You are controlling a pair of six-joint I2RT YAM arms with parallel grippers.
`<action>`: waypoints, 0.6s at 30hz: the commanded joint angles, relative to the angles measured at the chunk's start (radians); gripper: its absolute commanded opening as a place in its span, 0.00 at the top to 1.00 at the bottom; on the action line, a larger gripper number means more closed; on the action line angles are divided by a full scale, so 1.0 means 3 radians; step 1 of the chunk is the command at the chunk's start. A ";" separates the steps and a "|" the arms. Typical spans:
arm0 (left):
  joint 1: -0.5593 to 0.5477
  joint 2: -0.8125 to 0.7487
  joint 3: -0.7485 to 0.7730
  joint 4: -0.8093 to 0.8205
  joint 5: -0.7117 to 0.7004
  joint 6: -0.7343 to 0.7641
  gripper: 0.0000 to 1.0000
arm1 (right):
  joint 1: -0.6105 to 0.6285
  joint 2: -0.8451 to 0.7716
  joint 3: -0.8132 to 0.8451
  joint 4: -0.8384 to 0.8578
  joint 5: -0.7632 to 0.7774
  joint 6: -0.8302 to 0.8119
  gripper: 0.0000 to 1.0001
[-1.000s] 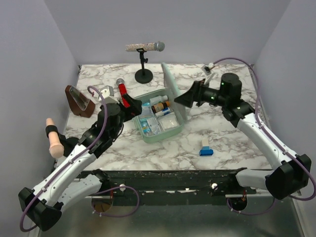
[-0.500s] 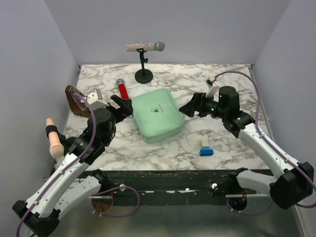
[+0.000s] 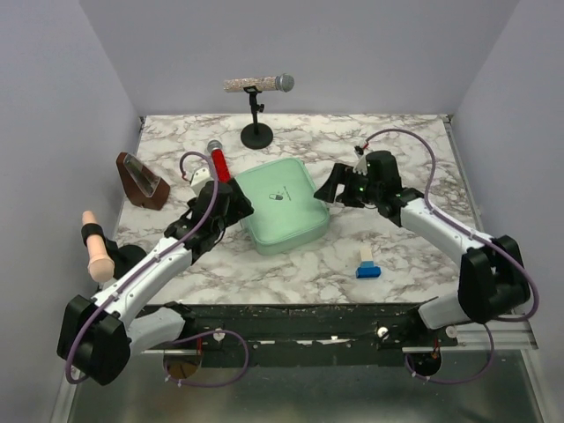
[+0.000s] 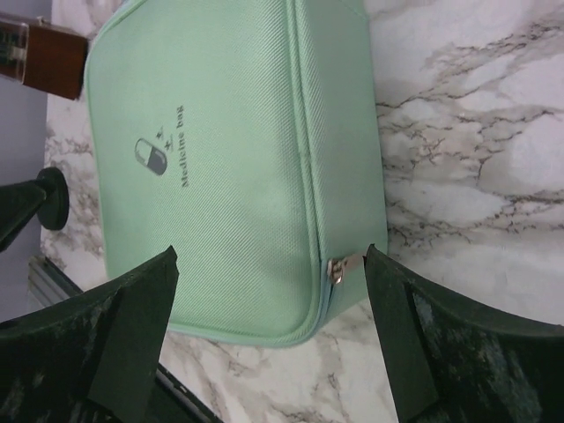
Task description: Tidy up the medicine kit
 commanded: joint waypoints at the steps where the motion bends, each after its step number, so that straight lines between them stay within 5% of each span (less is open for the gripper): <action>1: 0.0049 0.0088 -0.0053 0.0024 0.0143 -0.0100 0.01 | -0.0017 0.0484 0.0298 0.0133 -0.0002 -0.0041 0.06; 9: 0.0085 0.0681 0.0013 0.0637 0.0587 0.0033 0.01 | -0.0012 0.0813 -0.0100 0.0715 -0.0528 -0.0036 0.09; 18: 0.0080 0.1443 0.0423 0.0642 0.0889 0.0508 0.07 | 0.0137 0.0343 -0.0632 0.0864 -0.0708 -0.0143 0.12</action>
